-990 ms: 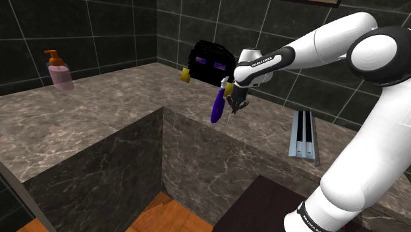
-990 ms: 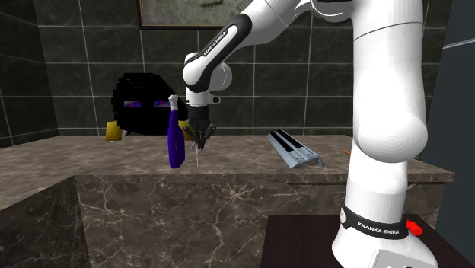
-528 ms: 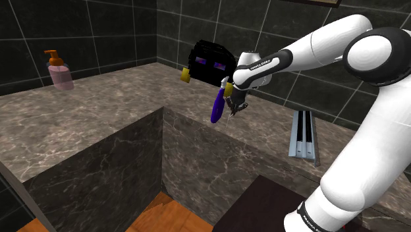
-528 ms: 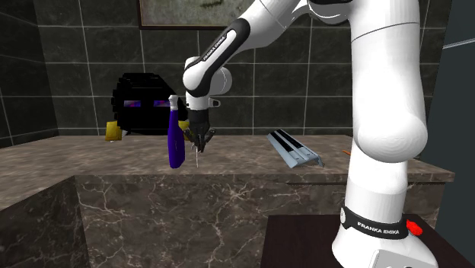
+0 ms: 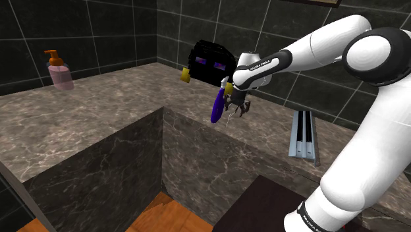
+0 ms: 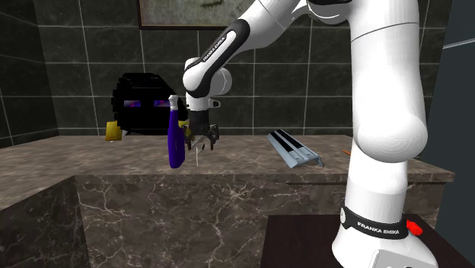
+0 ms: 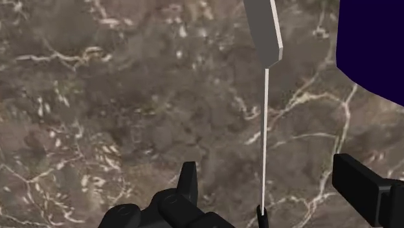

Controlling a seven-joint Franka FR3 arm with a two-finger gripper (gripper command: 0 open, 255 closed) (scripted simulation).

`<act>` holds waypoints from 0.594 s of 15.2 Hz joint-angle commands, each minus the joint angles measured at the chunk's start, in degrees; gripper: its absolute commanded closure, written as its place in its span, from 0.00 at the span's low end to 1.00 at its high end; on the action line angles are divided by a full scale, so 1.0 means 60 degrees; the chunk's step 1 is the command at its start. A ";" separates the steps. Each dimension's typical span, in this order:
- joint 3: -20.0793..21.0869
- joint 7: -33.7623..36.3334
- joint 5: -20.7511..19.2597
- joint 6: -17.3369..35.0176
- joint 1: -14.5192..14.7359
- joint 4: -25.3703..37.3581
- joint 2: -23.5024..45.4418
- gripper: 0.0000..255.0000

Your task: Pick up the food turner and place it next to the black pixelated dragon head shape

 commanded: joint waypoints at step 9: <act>0.0034 -0.0024 0.0050 -0.1111 0.0035 0.0467 -0.0642 0.00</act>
